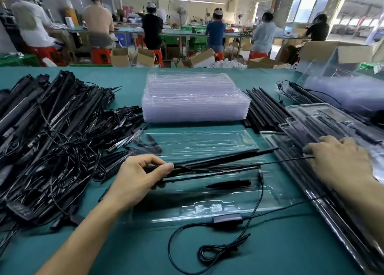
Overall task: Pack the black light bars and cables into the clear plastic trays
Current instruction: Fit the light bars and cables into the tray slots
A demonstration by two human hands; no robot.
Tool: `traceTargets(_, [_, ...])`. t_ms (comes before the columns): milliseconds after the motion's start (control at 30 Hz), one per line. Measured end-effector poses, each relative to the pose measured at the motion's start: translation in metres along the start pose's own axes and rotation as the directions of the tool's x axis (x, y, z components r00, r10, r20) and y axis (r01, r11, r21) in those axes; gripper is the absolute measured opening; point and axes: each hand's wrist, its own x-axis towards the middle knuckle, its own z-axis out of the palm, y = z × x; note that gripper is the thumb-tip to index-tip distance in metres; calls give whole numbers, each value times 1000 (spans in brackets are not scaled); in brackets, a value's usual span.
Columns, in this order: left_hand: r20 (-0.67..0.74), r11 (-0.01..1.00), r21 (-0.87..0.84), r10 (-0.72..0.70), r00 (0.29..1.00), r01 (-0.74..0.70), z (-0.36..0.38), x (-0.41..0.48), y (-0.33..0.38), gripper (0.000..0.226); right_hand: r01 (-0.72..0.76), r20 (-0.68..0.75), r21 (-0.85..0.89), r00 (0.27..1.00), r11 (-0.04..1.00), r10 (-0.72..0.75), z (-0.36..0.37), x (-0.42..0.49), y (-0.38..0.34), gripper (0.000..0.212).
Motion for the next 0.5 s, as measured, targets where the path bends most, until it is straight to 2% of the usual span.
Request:
traceTargets(67, [-10,1000,-17,0,1000,0,-5,1,-1,20,30,32,58,999,998,-32,-4,-2,-3,34])
traceTargets(167, [-37,1000,-31,-6,999,5,-16,-1,-3,18,142,-67,246,989,959,-129,-12,-12,-14,20])
traceTargets(233, [-47,999,-31,-16,999,14,-22,-1,-5,19,250,-77,447,967,859,-241,-20,-26,-18,12])
traceTargets(333, [-4,998,-26,-56,998,56,-30,0,-5,24,289,-5,666,923,688,-384,-32,-54,-22,24])
traceTargets(400, [44,996,14,-90,995,89,-33,1,-6,27,314,19,718,883,621,-468,-35,-67,-28,17])
traceTargets(500, [61,992,41,-121,991,119,-34,5,-10,29,357,37,684,854,636,-519,-24,-69,-43,10])
